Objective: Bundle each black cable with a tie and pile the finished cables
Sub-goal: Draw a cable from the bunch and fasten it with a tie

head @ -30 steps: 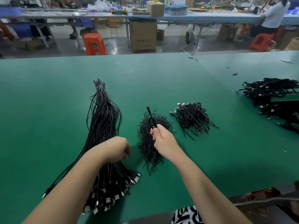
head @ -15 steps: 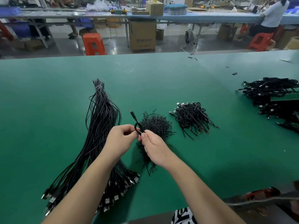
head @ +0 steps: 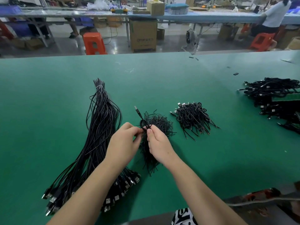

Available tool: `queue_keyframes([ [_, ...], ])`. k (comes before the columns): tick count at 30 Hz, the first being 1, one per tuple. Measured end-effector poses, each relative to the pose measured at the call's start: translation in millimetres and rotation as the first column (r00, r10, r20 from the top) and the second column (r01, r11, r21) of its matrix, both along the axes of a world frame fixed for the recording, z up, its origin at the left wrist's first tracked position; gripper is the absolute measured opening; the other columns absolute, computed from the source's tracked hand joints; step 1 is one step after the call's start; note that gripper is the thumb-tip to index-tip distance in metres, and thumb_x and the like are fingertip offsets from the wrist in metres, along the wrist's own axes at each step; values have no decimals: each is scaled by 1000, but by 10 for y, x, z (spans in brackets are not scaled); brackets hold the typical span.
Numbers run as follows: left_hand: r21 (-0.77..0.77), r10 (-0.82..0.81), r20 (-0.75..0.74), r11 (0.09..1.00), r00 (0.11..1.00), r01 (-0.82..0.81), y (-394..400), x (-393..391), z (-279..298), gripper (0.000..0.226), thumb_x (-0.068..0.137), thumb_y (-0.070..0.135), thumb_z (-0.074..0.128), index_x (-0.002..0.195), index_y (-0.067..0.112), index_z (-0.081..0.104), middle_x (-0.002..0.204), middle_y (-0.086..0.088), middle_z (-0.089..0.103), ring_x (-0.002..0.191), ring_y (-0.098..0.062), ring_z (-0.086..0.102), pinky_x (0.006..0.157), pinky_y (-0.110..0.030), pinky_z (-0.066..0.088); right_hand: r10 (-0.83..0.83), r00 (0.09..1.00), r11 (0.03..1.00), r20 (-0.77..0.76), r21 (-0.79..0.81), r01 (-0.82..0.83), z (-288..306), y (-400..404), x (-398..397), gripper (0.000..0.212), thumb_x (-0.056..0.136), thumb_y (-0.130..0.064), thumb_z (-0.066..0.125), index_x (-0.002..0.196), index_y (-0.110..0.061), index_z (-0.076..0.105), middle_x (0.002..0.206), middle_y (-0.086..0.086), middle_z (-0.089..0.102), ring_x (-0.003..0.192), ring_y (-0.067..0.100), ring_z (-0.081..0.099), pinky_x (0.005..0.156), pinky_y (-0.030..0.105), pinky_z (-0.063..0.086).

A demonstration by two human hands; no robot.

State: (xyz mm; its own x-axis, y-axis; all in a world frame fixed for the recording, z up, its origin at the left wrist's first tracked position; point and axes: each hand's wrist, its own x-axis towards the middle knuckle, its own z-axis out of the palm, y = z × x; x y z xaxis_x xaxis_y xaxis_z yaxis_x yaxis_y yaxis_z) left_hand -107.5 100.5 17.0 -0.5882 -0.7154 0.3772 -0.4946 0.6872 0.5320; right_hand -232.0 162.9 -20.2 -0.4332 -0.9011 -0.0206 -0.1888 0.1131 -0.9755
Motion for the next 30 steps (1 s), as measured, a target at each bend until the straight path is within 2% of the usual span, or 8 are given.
queue_keyframes([
  [4, -464, -43, 17, 885, 999, 46, 18, 16, -50, 5, 86, 6, 72, 82, 6, 70, 78, -7, 59, 68, -26, 58, 55, -35, 50, -3, 993, 1000, 116, 14, 1, 121, 12, -22, 40, 106, -30, 39, 67, -35, 46, 62, -13, 36, 52, 6, 29, 50, 24, 24],
  [8, -642, -179, 92, 741, 980, 196, -40, 98, -44, 9, 88, 0, 63, 89, 5, 70, 89, -8, 62, 84, -29, 57, 71, -39, 48, 51, 934, 992, 353, 86, -87, 270, 72, -89, 34, 106, -23, 39, 72, -26, 37, 61, -6, 27, 47, 9, 19, 41, 23, 16],
  [11, -658, -286, 115, 696, 951, 288, -72, 140, 30, 27, 94, -3, 46, 99, 7, 71, 109, -8, 67, 115, -28, 61, 92, -39, 49, 160, 893, 969, 421, 104, -223, 337, 110, -123, 38, 103, -23, 38, 68, -28, 50, 62, -3, 25, 48, 11, 16, 41, 24, 14],
  [13, -621, -317, 98, 721, 943, 307, -102, 132, 70, 32, 91, -7, 45, 98, 8, 73, 113, -7, 72, 112, -25, 67, 97, -41, 51, 215, 884, 951, 414, 116, -286, 355, 109, -124, 44, 99, -25, 38, 60, -32, 59, 63, -3, 24, 48, 10, 16, 42, 24, 12],
  [18, -370, -208, -21, 910, 978, 186, -83, 102, 83, 13, 88, 0, 65, 89, 9, 73, 89, 1, 71, 80, -24, 67, 70, -39, 52, 222, 903, 951, 367, 125, -284, 308, 82, -89, 24, 96, -35, 41, 77, -24, 52, 60, -7, 30, 48, 10, 18, 42, 25, 14],
  [23, 60, -48, -179, 996, 983, 60, -58, 53, 99, 11, 93, 6, 68, 89, 14, 75, 88, 10, 63, 83, 3, 58, 74, -5, 39, 205, 979, 971, 5, 123, -204, 265, 104, -37, 26, 91, -43, 43, 76, -22, 48, 60, -13, 38, 50, 4, 33, 50, 22, 29],
  [26, 195, 3, -169, 980, 986, 31, -71, 38, 141, 15, 93, 14, 68, 85, 26, 72, 87, 15, 64, 84, 5, 58, 70, -5, 38, 220, 902, 974, -372, 133, -183, 265, 149, -36, 34, 101, -42, 42, 80, -16, 39, 67, -6, 45, 62, 13, 40, 60, 39, 36],
  [30, 338, 32, -82, 941, 996, -2, -103, 35, 179, 18, 93, 19, 68, 79, 31, 70, 84, 11, 69, 78, -1, 62, 70, -16, 44, 200, 773, 979, -602, 150, -137, 276, 176, -19, 33, 106, -38, 38, 77, -26, 31, 67, -6, 45, 62, 21, 44, 59, 39, 29],
])
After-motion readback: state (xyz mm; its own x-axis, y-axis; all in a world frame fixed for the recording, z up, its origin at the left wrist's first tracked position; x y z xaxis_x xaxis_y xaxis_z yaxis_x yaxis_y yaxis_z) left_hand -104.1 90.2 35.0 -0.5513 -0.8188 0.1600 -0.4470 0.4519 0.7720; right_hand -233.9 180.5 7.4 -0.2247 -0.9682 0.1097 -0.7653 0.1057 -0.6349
